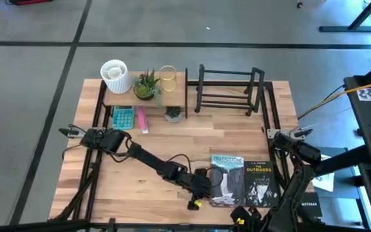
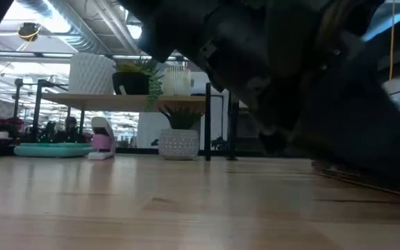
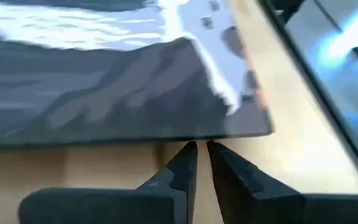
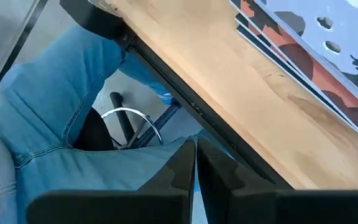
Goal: Stock shelves
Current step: Adjust the stacked books from the table, then remove the gold pen holder from the shelf
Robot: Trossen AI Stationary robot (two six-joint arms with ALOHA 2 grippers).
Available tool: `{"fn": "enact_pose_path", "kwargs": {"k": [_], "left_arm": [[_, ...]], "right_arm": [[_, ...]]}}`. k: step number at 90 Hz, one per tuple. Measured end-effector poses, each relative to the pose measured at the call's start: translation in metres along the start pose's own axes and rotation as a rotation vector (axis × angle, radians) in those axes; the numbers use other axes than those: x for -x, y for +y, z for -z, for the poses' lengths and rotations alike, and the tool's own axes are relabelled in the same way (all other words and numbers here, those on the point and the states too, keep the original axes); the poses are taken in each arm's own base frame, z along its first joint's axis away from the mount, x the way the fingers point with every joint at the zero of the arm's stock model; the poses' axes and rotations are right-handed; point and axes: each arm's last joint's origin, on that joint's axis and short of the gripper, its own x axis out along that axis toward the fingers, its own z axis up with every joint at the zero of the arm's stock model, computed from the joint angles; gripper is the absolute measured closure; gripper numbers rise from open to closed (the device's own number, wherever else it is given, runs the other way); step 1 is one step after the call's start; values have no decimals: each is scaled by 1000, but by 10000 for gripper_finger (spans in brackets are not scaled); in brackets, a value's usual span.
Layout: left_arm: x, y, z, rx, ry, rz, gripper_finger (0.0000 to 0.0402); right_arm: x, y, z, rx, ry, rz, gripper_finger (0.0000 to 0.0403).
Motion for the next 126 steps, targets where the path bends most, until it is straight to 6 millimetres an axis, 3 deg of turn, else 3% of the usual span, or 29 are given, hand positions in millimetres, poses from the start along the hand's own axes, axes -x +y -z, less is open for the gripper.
{"fn": "enact_pose_path", "kwargs": {"k": [29, 44, 61, 78, 89, 103, 114, 126], "left_arm": [[0, -6, -9, -34, -24, 9, 371], [18, -7, -12, -55, 176, -45, 371], [83, -17, -38, -137, 355, -150, 371], [183, -17, -85, -269, 293, -316, 371], [252, 13, -110, -251, 214, -515, 369], [328, 79, -126, -105, 137, -669, 329], [360, 136, -124, -28, 147, -759, 275], [379, 186, -116, -24, 199, -835, 221]], "right_arm": [[0, -2, 0, 10, -6, 21, 402], [2, -5, 2, 74, -57, 22, 402], [5, -6, 1, 189, -226, -17, 402], [1, -6, -10, 345, -492, -30, 402], [-4, -7, -19, 413, -678, -21, 402], [-17, -8, -35, 436, -828, 14, 402], [-27, -8, -51, 422, -826, 56, 402], [-35, -7, -65, 397, -750, 99, 402]]}}
